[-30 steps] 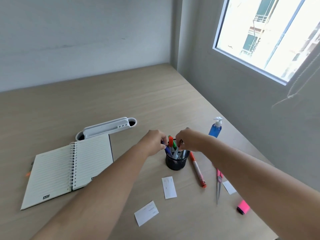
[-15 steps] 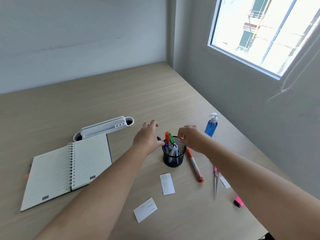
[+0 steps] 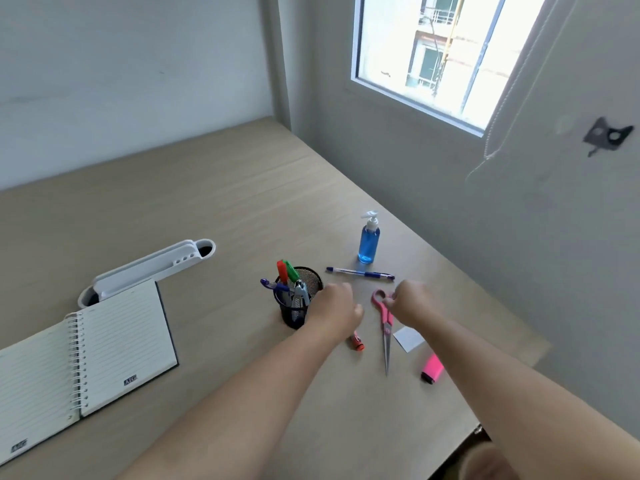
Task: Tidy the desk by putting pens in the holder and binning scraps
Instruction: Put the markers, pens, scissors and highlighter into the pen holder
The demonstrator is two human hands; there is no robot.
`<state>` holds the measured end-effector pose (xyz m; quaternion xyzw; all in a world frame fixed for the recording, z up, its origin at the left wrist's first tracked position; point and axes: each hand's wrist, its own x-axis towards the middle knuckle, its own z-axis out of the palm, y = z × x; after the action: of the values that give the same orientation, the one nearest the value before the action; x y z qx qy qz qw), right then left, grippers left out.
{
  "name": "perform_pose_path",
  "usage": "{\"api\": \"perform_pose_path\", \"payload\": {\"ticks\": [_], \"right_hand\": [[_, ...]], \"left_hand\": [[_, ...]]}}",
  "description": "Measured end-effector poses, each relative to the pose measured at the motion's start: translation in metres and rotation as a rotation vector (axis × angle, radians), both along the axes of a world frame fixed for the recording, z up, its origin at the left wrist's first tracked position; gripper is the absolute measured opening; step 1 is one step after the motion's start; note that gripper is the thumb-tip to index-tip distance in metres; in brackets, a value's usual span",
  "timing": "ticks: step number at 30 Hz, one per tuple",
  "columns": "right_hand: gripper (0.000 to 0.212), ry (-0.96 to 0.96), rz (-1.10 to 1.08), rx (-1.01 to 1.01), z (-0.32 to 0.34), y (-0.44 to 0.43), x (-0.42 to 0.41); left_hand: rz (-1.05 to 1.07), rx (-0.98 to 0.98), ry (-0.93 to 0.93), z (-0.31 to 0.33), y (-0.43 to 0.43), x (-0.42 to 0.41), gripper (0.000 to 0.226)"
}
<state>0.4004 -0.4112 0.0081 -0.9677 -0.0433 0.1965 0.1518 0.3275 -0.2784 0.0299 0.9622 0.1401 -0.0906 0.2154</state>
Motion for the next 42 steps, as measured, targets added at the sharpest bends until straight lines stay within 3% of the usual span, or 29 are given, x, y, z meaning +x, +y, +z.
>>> {"api": "perform_pose_path", "payload": {"ticks": [4, 9, 11, 14, 18, 21, 24, 29, 32, 35, 38, 42], "right_hand": [[0.023, 0.098, -0.023, -0.032, -0.032, -0.004, 0.004], [0.026, 0.104, -0.062, -0.024, -0.037, 0.009, 0.008], [0.015, 0.121, -0.077, -0.010, -0.040, 0.013, 0.013], [0.029, 0.195, -0.143, 0.060, -0.046, 0.015, 0.016], [0.014, 0.272, -0.237, 0.219, -0.041, 0.011, 0.020], [0.008, 0.267, -0.186, 0.228, -0.021, 0.001, 0.029], [0.023, 0.154, -0.142, 0.208, 0.013, -0.003, 0.038], [0.018, -0.041, -0.160, 0.520, 0.077, 0.027, 0.034], [0.024, -0.097, -0.115, 0.720, 0.108, 0.057, 0.021], [0.015, -0.160, -0.020, 0.757, 0.120, 0.084, 0.009], [0.015, -0.199, 0.045, 0.749, 0.114, 0.103, 0.000], [0.018, -0.100, 0.100, 0.669, 0.086, 0.115, -0.011]], "left_hand": [[0.120, -0.032, 0.239, -0.052, -0.007, 0.011, 0.034], [0.316, -0.105, 0.219, -0.069, -0.003, 0.017, 0.050], [0.350, -0.121, 0.218, -0.073, -0.005, 0.021, 0.047], [0.346, -0.123, 0.248, -0.072, -0.006, 0.027, 0.037], [0.338, -0.262, 0.242, -0.065, -0.005, 0.025, 0.024], [0.319, -0.478, 0.181, -0.058, -0.007, 0.014, 0.010], [0.233, -0.621, 0.081, -0.037, -0.008, 0.004, 0.007], [0.168, -0.700, -0.235, 0.019, 0.010, -0.008, 0.012], [0.232, -0.613, -0.464, 0.052, 0.038, -0.018, 0.024], [0.296, -0.494, -0.570, 0.065, 0.073, -0.027, 0.022], [0.341, -0.379, -0.517, 0.059, 0.094, -0.034, 0.012], [0.314, -0.219, -0.350, 0.033, 0.099, -0.040, 0.025]]}}
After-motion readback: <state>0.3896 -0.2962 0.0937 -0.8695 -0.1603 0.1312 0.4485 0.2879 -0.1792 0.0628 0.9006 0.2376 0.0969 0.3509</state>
